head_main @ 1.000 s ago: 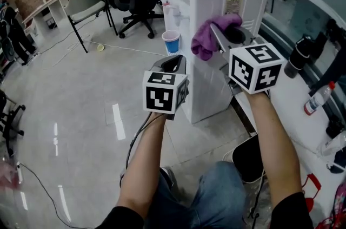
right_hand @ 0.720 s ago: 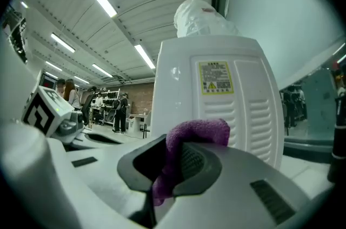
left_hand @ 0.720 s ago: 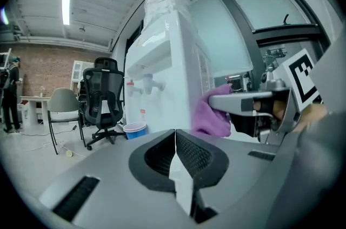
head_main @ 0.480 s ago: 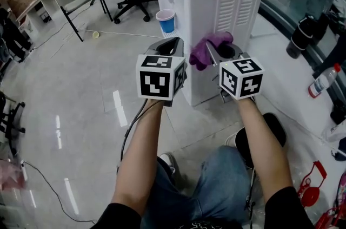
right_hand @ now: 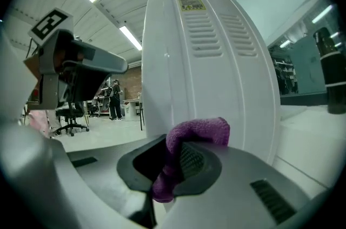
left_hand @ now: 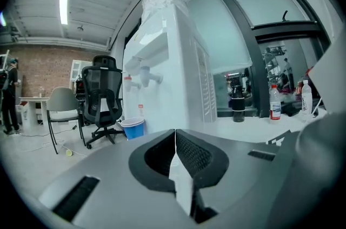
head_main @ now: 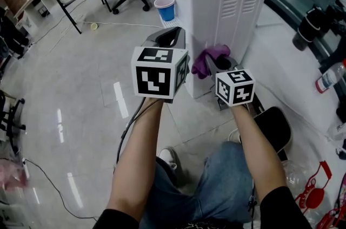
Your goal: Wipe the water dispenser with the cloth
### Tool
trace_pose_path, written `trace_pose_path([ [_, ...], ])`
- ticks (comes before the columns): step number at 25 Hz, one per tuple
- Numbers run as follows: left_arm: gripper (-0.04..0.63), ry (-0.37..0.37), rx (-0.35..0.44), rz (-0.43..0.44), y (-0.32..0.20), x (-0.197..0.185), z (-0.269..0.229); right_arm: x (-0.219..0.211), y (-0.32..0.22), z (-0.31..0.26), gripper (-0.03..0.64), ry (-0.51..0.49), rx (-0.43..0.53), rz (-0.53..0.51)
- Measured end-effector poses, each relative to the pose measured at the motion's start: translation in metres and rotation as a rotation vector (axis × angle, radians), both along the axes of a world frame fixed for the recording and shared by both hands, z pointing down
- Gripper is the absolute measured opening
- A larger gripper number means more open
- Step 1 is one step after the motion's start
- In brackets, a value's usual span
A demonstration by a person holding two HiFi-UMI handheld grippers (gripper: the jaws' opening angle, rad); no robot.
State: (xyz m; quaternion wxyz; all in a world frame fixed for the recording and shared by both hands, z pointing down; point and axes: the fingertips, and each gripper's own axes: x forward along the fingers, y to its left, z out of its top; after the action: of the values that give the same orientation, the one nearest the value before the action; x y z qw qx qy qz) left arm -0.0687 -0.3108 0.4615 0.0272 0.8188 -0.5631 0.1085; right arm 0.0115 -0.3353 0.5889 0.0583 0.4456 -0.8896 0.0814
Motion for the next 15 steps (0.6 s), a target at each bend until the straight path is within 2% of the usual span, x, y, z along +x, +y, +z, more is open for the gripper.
trace_pose_path([
  [15, 0.028, -0.030, -0.005, 0.012, -0.003, 0.003, 0.006, -0.004, 0.003, 0.126, 0.040, 0.019, -0.225, 0.058],
])
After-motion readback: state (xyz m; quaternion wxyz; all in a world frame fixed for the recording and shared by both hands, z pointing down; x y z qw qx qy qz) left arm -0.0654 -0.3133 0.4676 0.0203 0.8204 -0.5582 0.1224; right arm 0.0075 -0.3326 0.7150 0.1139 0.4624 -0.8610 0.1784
